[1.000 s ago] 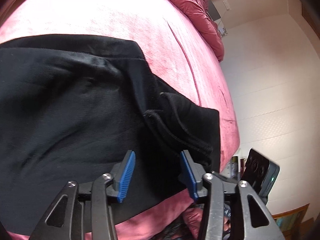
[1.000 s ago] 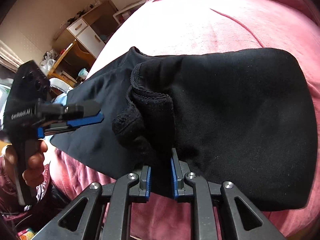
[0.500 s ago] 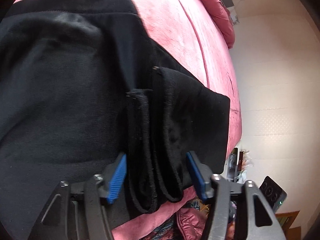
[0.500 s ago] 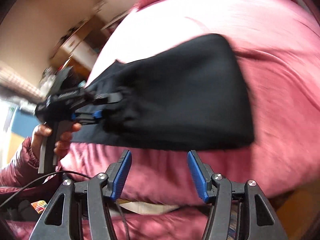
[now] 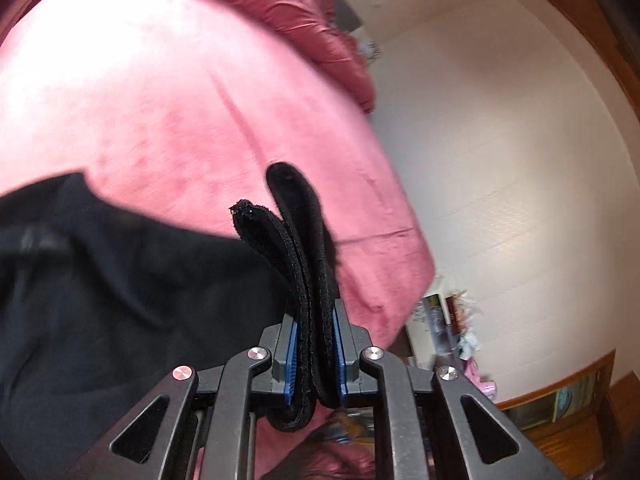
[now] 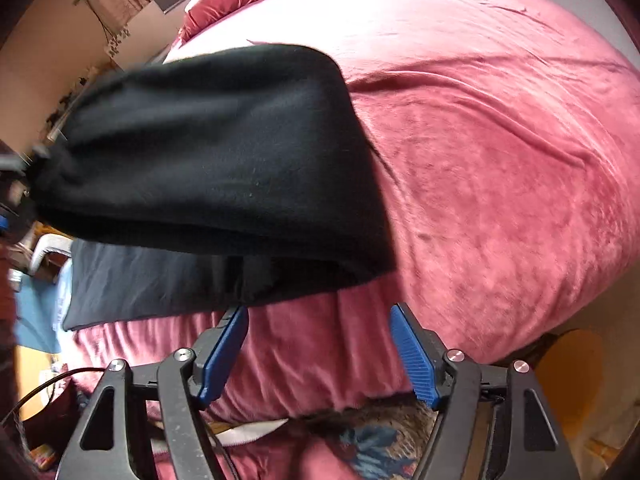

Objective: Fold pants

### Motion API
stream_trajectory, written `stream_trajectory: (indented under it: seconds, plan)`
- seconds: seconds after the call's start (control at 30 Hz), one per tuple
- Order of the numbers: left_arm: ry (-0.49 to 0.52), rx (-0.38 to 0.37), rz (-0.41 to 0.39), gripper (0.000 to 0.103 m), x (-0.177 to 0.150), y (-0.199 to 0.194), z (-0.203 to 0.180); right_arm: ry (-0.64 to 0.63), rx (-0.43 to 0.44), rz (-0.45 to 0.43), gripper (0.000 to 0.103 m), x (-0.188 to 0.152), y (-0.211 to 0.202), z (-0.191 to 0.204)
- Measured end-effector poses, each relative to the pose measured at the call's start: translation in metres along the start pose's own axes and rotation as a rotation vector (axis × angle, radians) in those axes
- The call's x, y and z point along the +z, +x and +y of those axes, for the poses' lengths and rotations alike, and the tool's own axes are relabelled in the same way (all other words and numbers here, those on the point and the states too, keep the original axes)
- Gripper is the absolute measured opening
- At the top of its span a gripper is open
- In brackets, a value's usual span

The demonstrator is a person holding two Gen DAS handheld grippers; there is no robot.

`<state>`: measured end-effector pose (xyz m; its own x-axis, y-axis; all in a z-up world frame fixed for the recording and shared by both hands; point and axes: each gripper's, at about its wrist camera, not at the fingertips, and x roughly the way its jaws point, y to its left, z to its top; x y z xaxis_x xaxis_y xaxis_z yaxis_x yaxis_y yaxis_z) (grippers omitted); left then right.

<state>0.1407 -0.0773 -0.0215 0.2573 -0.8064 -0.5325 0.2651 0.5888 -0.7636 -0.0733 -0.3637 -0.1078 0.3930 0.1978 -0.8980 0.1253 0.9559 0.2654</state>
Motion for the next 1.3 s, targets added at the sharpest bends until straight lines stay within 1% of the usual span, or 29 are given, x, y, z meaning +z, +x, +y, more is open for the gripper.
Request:
stream_trajectory:
  seconds: [0.07,0.1,0.2,0.23,0.3,0.33,0.37,0.4,0.43,0.47,0.53,0.6,0.67,0.73,0.77,0.8,0.87,0.9,0.93,1.0,1.07,1.13,1.2,1.23,1.3]
  plan:
    - [0.034,-0.014,-0.004,0.014,0.007,0.001,-0.016,0.021,-0.008,-0.012,0.074,0.005,0.009,0.006]
    - [0.049,-0.021,-0.001,0.014,0.011,0.003,-0.025,0.049,0.005,-0.022,0.074,0.006,0.009,0.006]
    - [0.098,-0.029,0.002,0.014,0.014,0.013,-0.048,0.118,0.050,-0.078,0.081,0.010,0.002,0.004]
    - [0.103,-0.036,0.003,0.014,0.017,0.012,-0.053,0.126,0.044,-0.092,0.081,0.012,0.000,0.004]
    - [0.113,-0.053,0.001,0.014,0.022,0.009,-0.058,0.130,-0.018,-0.107,0.081,0.016,0.000,0.000]
    - [0.120,-0.054,-0.002,0.014,0.023,0.003,-0.060,0.136,-0.052,-0.111,0.078,0.017,0.002,-0.003]
    - [0.126,-0.053,-0.010,0.014,0.021,-0.005,-0.064,0.138,-0.108,-0.107,0.073,0.020,0.007,-0.008]
    - [0.122,-0.049,-0.020,0.014,0.020,-0.008,-0.060,0.141,-0.160,-0.106,0.063,0.021,0.011,-0.013]
    - [0.112,-0.043,-0.023,0.014,0.019,-0.017,-0.050,0.154,-0.203,-0.103,0.065,0.021,0.016,-0.018]
    - [0.096,-0.026,-0.018,0.013,0.014,-0.019,-0.044,0.184,-0.200,-0.099,0.066,0.020,0.022,-0.028]
    - [0.069,0.018,0.000,0.013,0.003,-0.019,-0.022,0.215,-0.178,-0.079,0.067,0.018,0.033,-0.037]
    - [0.021,0.074,0.021,0.013,-0.014,-0.018,0.011,0.186,-0.202,-0.084,0.068,0.018,0.035,-0.034]
    - [-0.053,0.127,0.043,0.013,-0.030,-0.016,0.050,0.165,-0.215,-0.082,0.071,0.018,0.040,-0.027]
    - [-0.135,0.188,0.084,0.013,-0.049,-0.009,0.090,0.152,-0.209,-0.077,0.077,0.019,0.042,-0.025]
    - [-0.158,0.208,0.104,0.013,-0.056,-0.006,0.103,0.138,-0.207,-0.071,0.079,0.020,0.043,-0.022]
    - [-0.185,0.223,0.122,0.013,-0.065,-0.002,0.115,0.123,-0.212,-0.065,0.080,0.020,0.045,-0.018]
    - [-0.202,0.198,0.099,0.013,-0.073,-0.002,0.123,0.075,-0.232,-0.044,0.080,0.022,0.048,-0.004]
    - [-0.196,0.199,0.094,0.013,-0.073,-0.003,0.121,0.056,-0.235,-0.033,0.081,0.022,0.048,0.000]
    - [-0.185,0.202,0.092,0.013,-0.074,-0.003,0.119,0.039,-0.233,-0.015,0.082,0.020,0.048,0.005]
    - [-0.147,0.222,0.094,0.013,-0.074,-0.004,0.112,-0.007,-0.237,0.053,0.082,0.017,0.041,0.005]
    - [-0.121,0.231,0.092,0.013,-0.074,-0.004,0.107,-0.047,-0.232,0.071,0.079,0.014,0.026,0.003]
    - [-0.080,0.251,0.079,0.013,-0.075,-0.005,0.098,-0.066,-0.197,0.030,0.069,0.019,0.002,0.005]
    - [-0.032,0.277,0.064,0.013,-0.073,-0.005,0.090,-0.078,-0.133,-0.039,0.064,0.031,-0.018,0.017]
    - [-0.009,0.290,0.057,0.013,-0.074,-0.005,0.084,-0.084,-0.109,-0.062,0.060,0.037,-0.022,0.025]
    - [0.038,0.307,0.036,0.013,-0.075,-0.007,0.075,-0.113,-0.055,-0.109,0.058,0.058,-0.021,0.047]
